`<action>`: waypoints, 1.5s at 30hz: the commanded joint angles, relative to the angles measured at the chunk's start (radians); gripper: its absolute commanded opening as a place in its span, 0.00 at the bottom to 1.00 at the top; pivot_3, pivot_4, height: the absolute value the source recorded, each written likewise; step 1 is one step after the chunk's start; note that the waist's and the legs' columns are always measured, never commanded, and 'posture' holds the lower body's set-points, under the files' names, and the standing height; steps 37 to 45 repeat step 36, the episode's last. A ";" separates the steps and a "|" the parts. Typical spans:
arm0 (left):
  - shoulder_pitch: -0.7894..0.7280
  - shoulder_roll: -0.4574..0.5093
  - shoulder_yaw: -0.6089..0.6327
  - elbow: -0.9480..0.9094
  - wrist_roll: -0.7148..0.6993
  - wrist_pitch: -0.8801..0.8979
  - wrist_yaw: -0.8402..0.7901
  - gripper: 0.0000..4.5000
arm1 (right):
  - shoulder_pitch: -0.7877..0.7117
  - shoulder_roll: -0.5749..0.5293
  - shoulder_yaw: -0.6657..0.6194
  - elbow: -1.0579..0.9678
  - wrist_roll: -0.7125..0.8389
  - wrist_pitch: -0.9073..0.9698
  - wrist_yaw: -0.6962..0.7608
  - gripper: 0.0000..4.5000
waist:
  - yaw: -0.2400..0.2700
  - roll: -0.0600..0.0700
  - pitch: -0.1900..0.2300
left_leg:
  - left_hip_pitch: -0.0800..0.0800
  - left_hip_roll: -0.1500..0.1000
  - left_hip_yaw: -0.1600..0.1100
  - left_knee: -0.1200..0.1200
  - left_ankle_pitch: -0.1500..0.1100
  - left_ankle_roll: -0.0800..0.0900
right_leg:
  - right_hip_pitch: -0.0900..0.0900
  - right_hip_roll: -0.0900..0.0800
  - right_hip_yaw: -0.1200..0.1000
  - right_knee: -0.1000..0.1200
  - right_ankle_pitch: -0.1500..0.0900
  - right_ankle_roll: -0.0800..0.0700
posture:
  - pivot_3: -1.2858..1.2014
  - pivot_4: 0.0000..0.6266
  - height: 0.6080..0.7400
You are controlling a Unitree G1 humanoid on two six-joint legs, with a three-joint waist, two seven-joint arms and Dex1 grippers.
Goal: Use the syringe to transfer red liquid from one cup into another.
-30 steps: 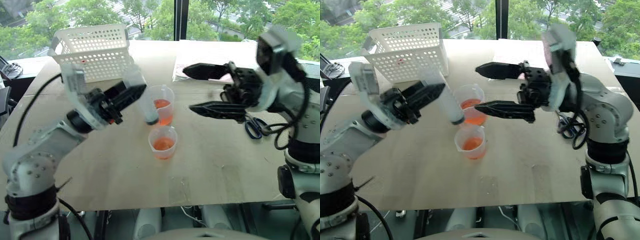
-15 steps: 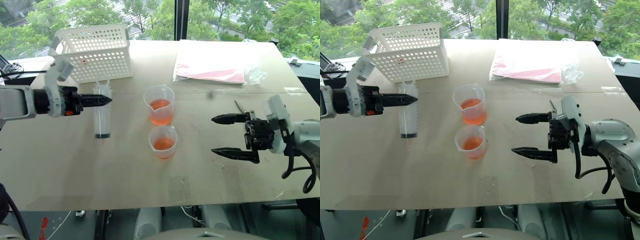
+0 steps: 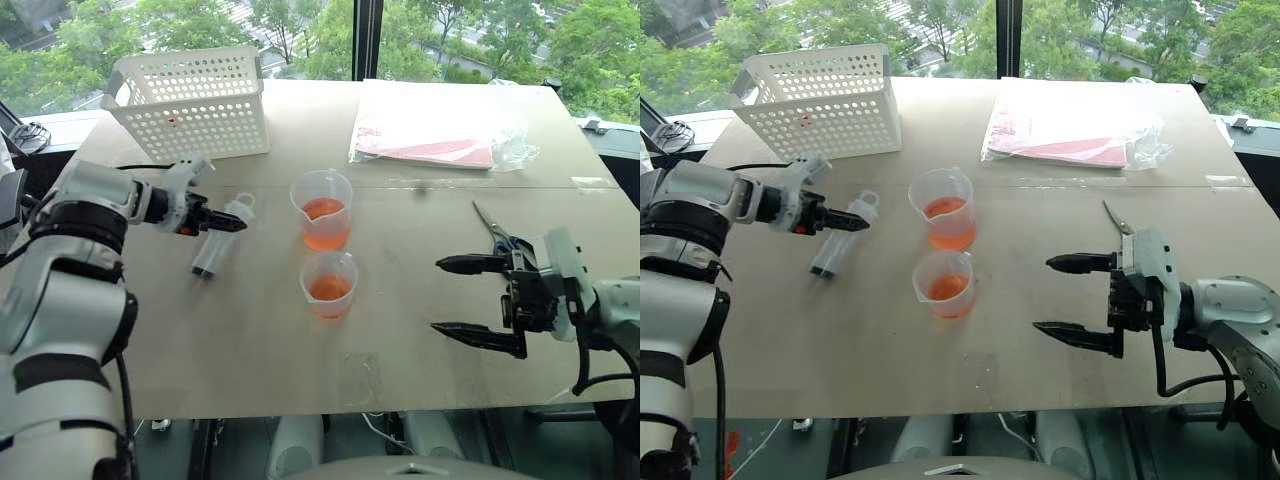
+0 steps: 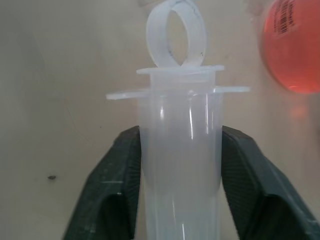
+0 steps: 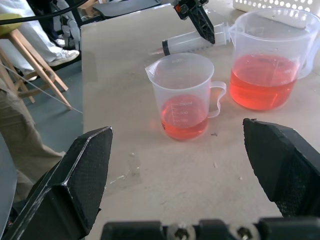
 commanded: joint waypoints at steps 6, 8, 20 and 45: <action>0.206 0.172 0.339 -0.434 -0.052 0.042 0.036 0.98 | 0.012 0.030 -0.056 -0.006 -0.020 -0.118 -0.026 1.00 | -0.009 -0.001 0.001 | 0.000 0.000 0.001 0.000 0.000 0.000 | 0.000 -0.001 0.001 0.000 0.000 0.000 | 0.52 0.24 1.00; 0.376 0.166 0.622 -0.719 -0.169 0.150 0.134 0.98 | -0.030 0.053 -0.067 0.010 0.040 -0.112 -0.037 1.00 | -0.025 -0.001 0.000 | 0.001 0.001 0.000 -0.001 0.000 0.000 | 0.000 -0.002 0.003 0.000 0.000 0.001 | 0.52 0.24 1.00; 1.060 -0.139 1.269 -1.649 -0.438 0.149 0.374 0.98 | -0.244 -0.024 -0.078 0.166 0.172 -0.032 0.040 1.00 | 0.001 -0.001 -0.001 | 0.004 0.001 -0.001 0.004 0.000 0.000 | 0.004 -0.003 -0.001 0.003 -0.001 -0.002 | 0.52 0.24 1.00; 1.764 -0.340 1.375 -1.712 -0.421 -0.222 0.254 0.98 | 0.222 -0.140 -0.257 0.179 -0.055 -0.120 0.154 1.00 | 0.005 0.002 -0.004 | 0.008 0.001 0.000 0.006 0.000 0.000 | 0.009 -0.003 0.001 0.000 -0.005 0.000 | 0.52 0.24 1.00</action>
